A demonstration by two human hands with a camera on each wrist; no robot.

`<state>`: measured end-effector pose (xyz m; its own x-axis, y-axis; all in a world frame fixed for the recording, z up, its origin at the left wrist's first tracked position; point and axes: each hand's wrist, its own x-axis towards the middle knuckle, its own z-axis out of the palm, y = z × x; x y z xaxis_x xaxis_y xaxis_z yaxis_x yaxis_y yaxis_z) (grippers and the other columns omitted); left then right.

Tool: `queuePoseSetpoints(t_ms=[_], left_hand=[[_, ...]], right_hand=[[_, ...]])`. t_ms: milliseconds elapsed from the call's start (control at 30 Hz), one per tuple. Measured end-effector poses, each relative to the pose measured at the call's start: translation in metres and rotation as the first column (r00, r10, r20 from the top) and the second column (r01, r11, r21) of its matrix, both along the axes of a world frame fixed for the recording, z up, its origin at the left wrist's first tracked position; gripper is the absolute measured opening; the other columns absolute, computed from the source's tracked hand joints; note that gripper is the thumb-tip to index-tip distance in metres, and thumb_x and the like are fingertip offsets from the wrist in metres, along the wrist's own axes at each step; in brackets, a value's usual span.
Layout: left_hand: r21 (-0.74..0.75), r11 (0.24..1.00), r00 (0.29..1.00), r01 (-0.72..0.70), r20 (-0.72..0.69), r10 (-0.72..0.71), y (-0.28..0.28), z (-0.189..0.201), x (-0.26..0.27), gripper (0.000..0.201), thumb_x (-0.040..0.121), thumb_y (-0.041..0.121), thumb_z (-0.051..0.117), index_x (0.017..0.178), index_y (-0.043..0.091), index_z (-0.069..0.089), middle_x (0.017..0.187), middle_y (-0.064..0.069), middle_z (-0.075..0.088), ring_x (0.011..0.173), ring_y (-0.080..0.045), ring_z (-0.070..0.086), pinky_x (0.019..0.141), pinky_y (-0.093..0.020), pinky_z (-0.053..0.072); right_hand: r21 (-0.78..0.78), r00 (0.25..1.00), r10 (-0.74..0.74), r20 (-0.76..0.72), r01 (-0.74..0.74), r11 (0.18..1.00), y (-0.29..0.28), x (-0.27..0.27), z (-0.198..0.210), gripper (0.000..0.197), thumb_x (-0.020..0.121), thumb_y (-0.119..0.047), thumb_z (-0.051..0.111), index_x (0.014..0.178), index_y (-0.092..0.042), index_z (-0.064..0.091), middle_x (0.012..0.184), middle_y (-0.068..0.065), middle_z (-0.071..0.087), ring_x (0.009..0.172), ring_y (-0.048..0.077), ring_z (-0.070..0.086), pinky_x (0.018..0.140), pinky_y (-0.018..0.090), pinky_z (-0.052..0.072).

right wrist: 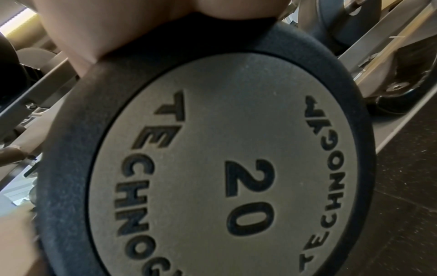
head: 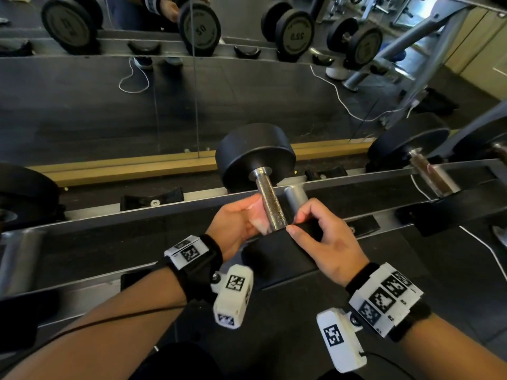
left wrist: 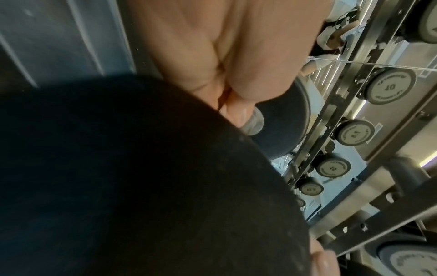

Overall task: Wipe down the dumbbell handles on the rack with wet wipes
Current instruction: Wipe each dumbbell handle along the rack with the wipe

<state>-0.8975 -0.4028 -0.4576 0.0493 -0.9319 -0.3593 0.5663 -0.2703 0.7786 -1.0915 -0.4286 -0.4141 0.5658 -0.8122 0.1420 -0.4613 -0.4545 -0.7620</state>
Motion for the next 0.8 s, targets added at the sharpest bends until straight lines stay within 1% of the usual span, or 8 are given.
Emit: queuePoseSetpoints(t_ms=[67,133,267,367,467,600,700,800], left_hand=[[0.006,0.996,0.996,0.087,-0.012,-0.087,0.010,-0.001,0.008,0.031,0.099,0.003,0.045,0.110,0.016,0.071,0.112,-0.012,0.074,0.098,-0.021,0.072,0.087,-0.035,0.059],[0.031,0.997,0.996,0.075,-0.056,-0.074,0.012,0.001,0.019,0.033,0.101,0.000,0.039,0.115,0.013,0.066,0.116,-0.014,0.072,0.100,-0.024,0.071,0.087,-0.037,0.059],[0.078,0.994,0.996,-0.078,-0.034,0.081,-0.009,0.011,0.027,0.028,0.102,0.001,0.039,0.105,0.012,0.065,0.105,-0.015,0.067,0.094,-0.027,0.067,0.070,-0.040,0.062],[0.093,0.993,0.997,-0.075,-0.026,0.078,-0.022,0.015,0.011,0.030,0.102,0.000,0.037,0.102,0.010,0.065,0.099,-0.015,0.070,0.084,-0.024,0.070,0.063,-0.037,0.062],[0.075,0.997,1.000,0.002,-0.018,-0.001,-0.012,0.009,-0.002,0.033,0.102,0.002,0.037,0.099,0.013,0.069,0.094,-0.010,0.076,0.085,-0.021,0.074,0.070,-0.032,0.062],[0.020,0.993,0.993,0.115,0.011,-0.115,0.011,0.001,-0.001,0.037,0.098,0.006,0.047,0.090,0.018,0.081,0.100,-0.009,0.077,0.089,-0.016,0.074,0.079,-0.028,0.061],[0.059,0.998,0.998,0.000,-0.059,0.004,0.004,0.005,0.008,0.028,0.096,0.004,0.048,0.107,0.011,0.073,0.107,-0.016,0.074,0.093,-0.024,0.073,0.075,-0.037,0.063],[0.052,0.990,0.987,-0.134,-0.083,0.138,-0.015,0.014,0.014,0.027,0.103,0.007,0.040,0.102,0.011,0.066,0.093,-0.010,0.077,0.088,-0.023,0.074,0.068,-0.036,0.062]], right_hand=[[-0.007,1.000,0.003,0.000,-0.003,1.000,-0.001,-0.001,0.000,0.027,0.081,-0.051,0.059,0.089,-0.026,0.053,0.084,-0.006,0.057,0.082,0.013,0.058,0.074,0.033,0.050],[-0.006,1.000,0.012,-0.001,-0.012,1.000,-0.001,0.000,-0.001,0.025,0.082,-0.051,0.059,0.089,-0.027,0.052,0.084,-0.007,0.057,0.082,0.013,0.058,0.073,0.032,0.050],[-0.014,1.000,0.017,-0.004,-0.018,1.000,-0.002,-0.001,-0.002,0.025,0.083,-0.051,0.059,0.090,-0.028,0.052,0.084,-0.006,0.057,0.080,0.012,0.058,0.071,0.031,0.051],[-0.010,1.000,0.013,-0.003,-0.013,1.000,-0.002,-0.002,-0.003,0.027,0.082,-0.052,0.059,0.090,-0.027,0.052,0.084,-0.007,0.057,0.080,0.013,0.058,0.071,0.030,0.050],[-0.006,1.000,0.015,0.008,-0.015,1.000,-0.003,-0.003,-0.005,0.026,0.083,-0.051,0.060,0.090,-0.028,0.052,0.084,-0.009,0.057,0.081,0.011,0.058,0.070,0.023,0.048],[-0.024,0.999,0.026,0.019,-0.025,0.999,-0.004,-0.003,-0.007,0.023,0.084,-0.050,0.061,0.089,-0.029,0.052,0.083,-0.007,0.057,0.079,0.012,0.058,0.069,0.018,0.046],[-0.026,0.999,0.030,0.029,-0.030,0.999,-0.004,-0.002,-0.007,0.023,0.084,-0.049,0.061,0.089,-0.028,0.052,0.084,-0.008,0.057,0.080,0.013,0.058,0.070,0.021,0.047],[-0.029,0.999,0.025,0.023,-0.024,0.999,-0.004,-0.003,-0.007,0.025,0.083,-0.050,0.060,0.089,-0.028,0.052,0.083,-0.008,0.056,0.080,0.012,0.057,0.070,0.022,0.046]])
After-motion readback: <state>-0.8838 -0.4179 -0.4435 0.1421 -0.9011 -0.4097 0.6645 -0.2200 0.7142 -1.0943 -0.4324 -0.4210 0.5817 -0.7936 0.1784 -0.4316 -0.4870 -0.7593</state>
